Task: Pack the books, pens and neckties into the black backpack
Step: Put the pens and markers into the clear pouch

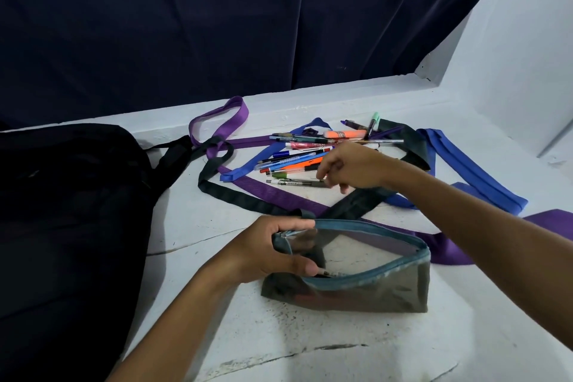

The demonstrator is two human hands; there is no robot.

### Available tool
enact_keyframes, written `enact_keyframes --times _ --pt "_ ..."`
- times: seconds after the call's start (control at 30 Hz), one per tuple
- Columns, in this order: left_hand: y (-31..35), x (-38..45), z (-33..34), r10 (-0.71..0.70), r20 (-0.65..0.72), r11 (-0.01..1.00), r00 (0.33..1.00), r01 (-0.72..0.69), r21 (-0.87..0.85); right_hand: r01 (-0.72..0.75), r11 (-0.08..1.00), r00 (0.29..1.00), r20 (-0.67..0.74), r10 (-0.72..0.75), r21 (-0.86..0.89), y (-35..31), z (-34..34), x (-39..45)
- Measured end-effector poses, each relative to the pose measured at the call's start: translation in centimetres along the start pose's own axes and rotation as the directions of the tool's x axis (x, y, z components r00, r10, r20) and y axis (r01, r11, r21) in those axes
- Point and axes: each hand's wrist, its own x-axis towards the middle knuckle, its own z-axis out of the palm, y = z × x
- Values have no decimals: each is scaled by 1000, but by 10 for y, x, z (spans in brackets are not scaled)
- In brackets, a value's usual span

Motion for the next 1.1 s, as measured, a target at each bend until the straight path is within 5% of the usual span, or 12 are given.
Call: enact_keyframes --times 0.3,0.87,0.97,1.1 --pt "-1 -5 -7 -45 -32 999 999 45 14 8 947 1000 6 -7 -322 9 28 75" --pt "-1 -1 -13 -85 -25 996 996 84 -19 52 825 998 49 -29 -563 11 51 91" --pt "-1 -1 -14 -76 -27 997 997 76 -26 44 909 999 23 -38 -414 9 42 84" --pt "1 -3 -14 -65 -27 997 997 66 30 111 990 989 -107 -101 88 -18 14 45"
